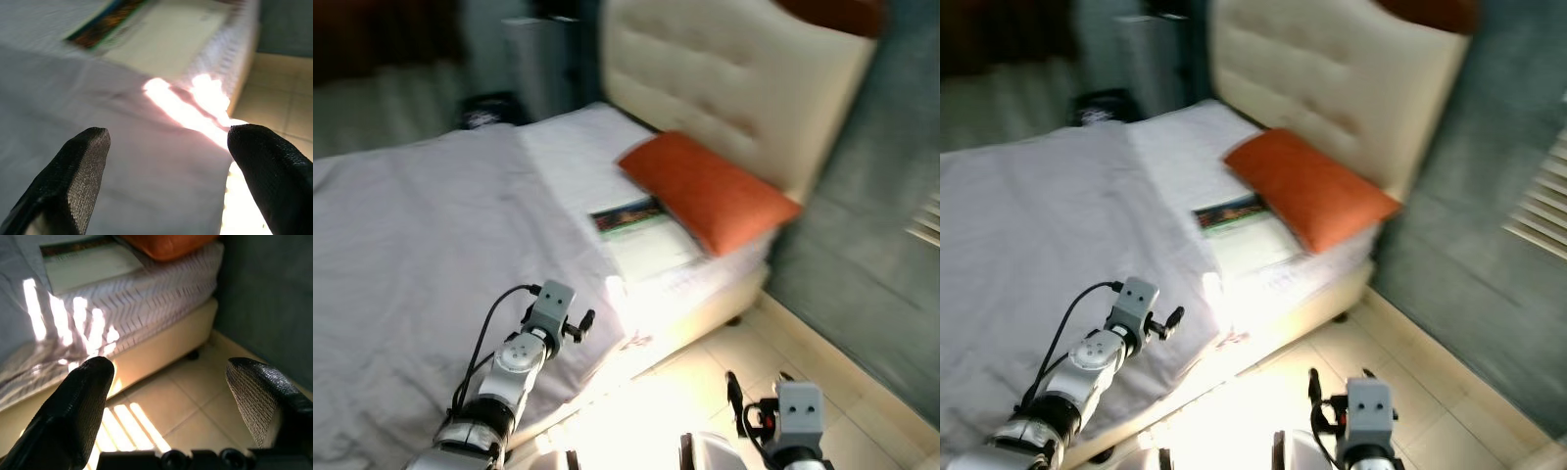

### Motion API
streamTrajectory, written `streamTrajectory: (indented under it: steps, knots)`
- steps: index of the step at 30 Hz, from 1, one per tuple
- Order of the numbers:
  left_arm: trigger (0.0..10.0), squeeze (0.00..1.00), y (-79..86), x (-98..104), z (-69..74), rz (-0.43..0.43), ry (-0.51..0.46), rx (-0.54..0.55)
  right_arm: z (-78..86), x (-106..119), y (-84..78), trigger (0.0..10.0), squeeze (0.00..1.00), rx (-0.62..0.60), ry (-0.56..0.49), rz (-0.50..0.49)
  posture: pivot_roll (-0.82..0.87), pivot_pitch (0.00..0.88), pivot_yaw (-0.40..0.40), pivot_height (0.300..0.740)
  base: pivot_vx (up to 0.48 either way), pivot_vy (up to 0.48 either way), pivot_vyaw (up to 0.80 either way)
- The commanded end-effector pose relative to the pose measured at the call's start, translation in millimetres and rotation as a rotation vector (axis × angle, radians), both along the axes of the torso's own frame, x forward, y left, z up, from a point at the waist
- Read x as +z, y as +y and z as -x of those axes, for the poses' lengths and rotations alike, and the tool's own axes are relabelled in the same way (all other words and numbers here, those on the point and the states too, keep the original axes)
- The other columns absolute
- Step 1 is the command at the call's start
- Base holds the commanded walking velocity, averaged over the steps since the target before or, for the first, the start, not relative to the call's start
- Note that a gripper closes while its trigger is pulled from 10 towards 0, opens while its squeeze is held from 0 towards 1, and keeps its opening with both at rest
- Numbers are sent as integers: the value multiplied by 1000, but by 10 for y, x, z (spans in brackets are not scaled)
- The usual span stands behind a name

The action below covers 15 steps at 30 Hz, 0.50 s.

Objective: Clean up the room

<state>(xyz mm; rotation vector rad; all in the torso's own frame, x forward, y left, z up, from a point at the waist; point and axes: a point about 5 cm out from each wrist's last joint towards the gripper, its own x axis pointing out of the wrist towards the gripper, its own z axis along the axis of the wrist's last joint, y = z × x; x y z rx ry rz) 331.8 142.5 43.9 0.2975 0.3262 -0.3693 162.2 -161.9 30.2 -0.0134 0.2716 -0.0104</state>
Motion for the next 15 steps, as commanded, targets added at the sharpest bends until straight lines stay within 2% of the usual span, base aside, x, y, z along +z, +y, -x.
streamTrajectory:
  steps: [1,15]
  knots:
    - [10000,0,31,-23,4,-32,12,2,-34,103,27,10000,0,16,-36,9,-235,88,64,621,0,0,0]
    - [10000,0,31,-23,4,-32,12,2,-34,103,27,10000,0,16,-36,9,-235,88,64,621,0,0,0]
